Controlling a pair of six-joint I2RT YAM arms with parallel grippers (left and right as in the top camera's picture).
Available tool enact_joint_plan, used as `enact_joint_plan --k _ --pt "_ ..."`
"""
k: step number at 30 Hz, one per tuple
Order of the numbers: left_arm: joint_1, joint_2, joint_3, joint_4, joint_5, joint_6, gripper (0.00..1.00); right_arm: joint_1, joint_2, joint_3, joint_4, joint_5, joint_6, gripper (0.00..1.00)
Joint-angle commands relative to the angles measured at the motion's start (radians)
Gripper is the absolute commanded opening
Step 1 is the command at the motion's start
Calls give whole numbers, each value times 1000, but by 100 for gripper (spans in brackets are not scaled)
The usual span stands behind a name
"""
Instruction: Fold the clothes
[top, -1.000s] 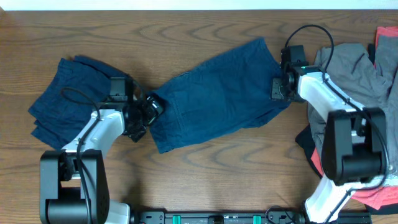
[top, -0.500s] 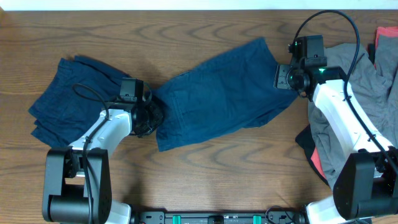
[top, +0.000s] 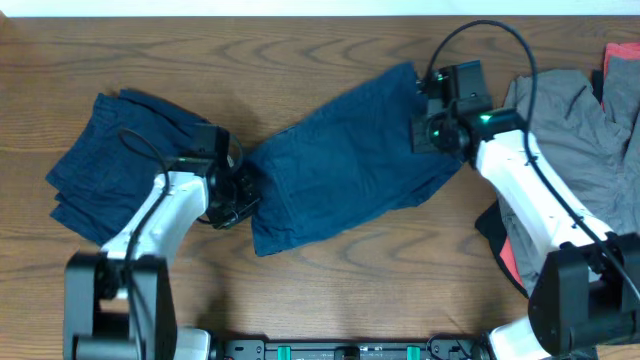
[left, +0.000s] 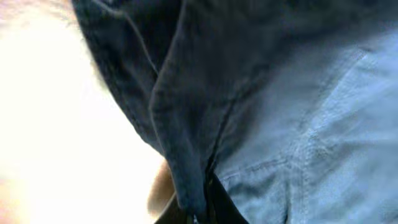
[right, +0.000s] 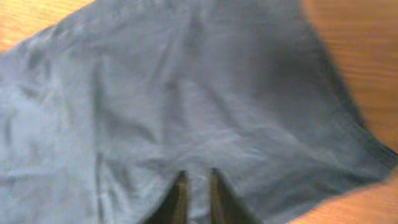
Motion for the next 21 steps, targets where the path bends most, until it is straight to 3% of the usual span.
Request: enact_joint_plan --k 1,5,9,16,21 --pt "0 -103 99 -77 -11 45 6 60 61 -2 3 -105 -25 1" --pt "0 -200 174 -151 -6 58 6 138 143 -2 6 -166 -48 1" --pt "0 -278 202 -151 88 58 6 239 241 -2 70 -263 -47 1" --pt "0 -350 264 -151 204 34 6 451 377 -2 245 -287 -8 4" --pt "0 -373 312 -122 203 12 6 561 385 -1 336 -255 -5 7"
